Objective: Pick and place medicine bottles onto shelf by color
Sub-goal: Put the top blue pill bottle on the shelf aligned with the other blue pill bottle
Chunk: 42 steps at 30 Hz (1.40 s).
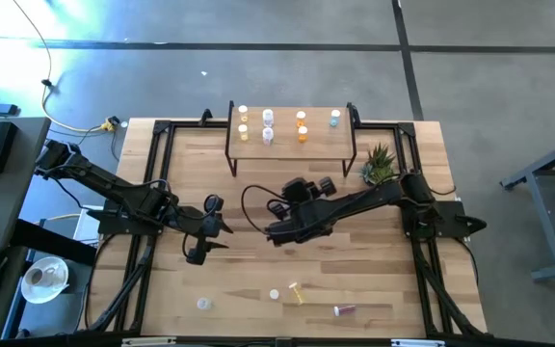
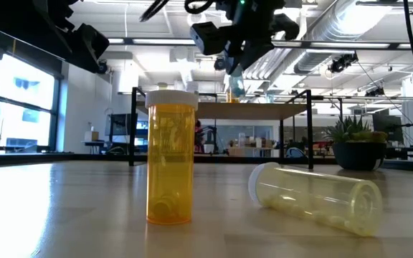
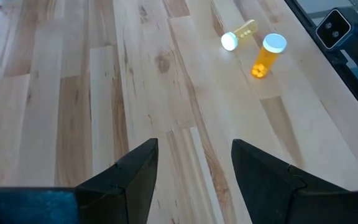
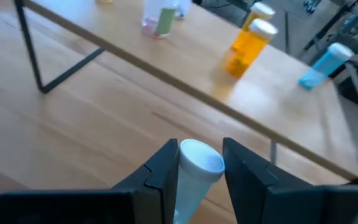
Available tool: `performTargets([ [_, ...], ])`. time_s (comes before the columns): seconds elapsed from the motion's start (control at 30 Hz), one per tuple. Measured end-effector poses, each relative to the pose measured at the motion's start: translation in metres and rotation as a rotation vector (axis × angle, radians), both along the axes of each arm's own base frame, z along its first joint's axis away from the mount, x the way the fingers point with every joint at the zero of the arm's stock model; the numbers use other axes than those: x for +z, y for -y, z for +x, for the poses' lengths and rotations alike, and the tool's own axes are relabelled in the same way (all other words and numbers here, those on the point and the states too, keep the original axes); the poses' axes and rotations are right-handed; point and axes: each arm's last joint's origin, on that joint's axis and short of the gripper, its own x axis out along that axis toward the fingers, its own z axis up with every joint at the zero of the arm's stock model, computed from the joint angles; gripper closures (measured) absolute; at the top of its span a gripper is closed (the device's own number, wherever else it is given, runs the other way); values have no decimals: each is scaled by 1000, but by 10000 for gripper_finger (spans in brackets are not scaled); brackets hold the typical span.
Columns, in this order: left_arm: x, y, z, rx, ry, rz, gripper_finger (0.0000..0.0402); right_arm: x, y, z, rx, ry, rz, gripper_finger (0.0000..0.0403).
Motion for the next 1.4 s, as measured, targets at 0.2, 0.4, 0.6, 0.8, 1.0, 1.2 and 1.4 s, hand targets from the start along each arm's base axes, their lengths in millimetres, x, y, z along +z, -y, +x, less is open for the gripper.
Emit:
performTargets([
  [0.2, 0, 0, 0, 1, -1, 1, 209, 14, 5, -11, -5, -36, -48, 304],
  [0.4, 0, 0, 0, 12, 4, 10, 209, 26, 18, -25, -46, -14, -165, 304],
  [0.6, 0, -2, 0, 43, 11, 36, 209, 29, 45, -53, -112, -21, -189, 304],
  [0.8, 1, -4, 1, 77, 27, 96, 209, 40, 72, -95, -184, 68, -260, 304],
  [1.0, 4, -6, 4, 97, 81, 205, 209, 41, 84, -133, -207, 174, -346, 304],
  [1.2, 7, -7, 5, 84, 109, 282, 209, 30, 86, -156, -215, 267, -377, 304],
  [1.4, 7, -11, 6, 104, 112, 305, 209, 28, 84, -156, -225, 344, -344, 304],
])
